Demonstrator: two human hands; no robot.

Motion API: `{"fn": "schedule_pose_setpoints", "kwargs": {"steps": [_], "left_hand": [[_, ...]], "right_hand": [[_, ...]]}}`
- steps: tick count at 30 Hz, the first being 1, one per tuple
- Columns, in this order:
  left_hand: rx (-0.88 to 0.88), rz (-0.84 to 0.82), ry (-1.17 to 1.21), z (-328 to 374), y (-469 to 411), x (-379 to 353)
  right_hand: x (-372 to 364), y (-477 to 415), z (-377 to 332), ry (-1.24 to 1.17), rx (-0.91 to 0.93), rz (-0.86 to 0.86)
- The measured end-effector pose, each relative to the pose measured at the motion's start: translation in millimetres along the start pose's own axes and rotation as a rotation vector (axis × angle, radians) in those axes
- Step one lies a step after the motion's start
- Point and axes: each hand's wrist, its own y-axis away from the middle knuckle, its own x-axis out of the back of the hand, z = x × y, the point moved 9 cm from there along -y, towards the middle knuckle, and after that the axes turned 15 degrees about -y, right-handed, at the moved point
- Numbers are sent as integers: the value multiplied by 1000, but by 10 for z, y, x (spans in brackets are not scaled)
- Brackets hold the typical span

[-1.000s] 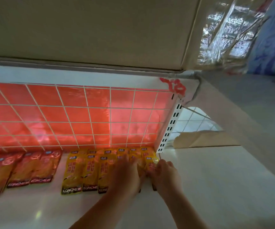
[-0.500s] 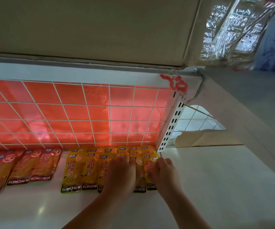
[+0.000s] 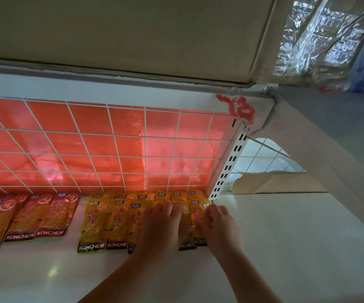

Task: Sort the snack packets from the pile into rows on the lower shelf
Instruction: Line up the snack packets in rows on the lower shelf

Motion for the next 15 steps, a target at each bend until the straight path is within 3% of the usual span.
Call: {"fn": "schedule_pose_setpoints", "kwargs": {"steps": [3,8,15], "left_hand": [[-87,85,31,-49,163,71],[-155,45,-39,-203,341,4],[-76,14,-18,-257,353,-86]], "right_hand": [[-2,1,33,-7,10,-11],[-15,11,56,38,-15,-5],[-3,66,-8,65,2,71]]}}
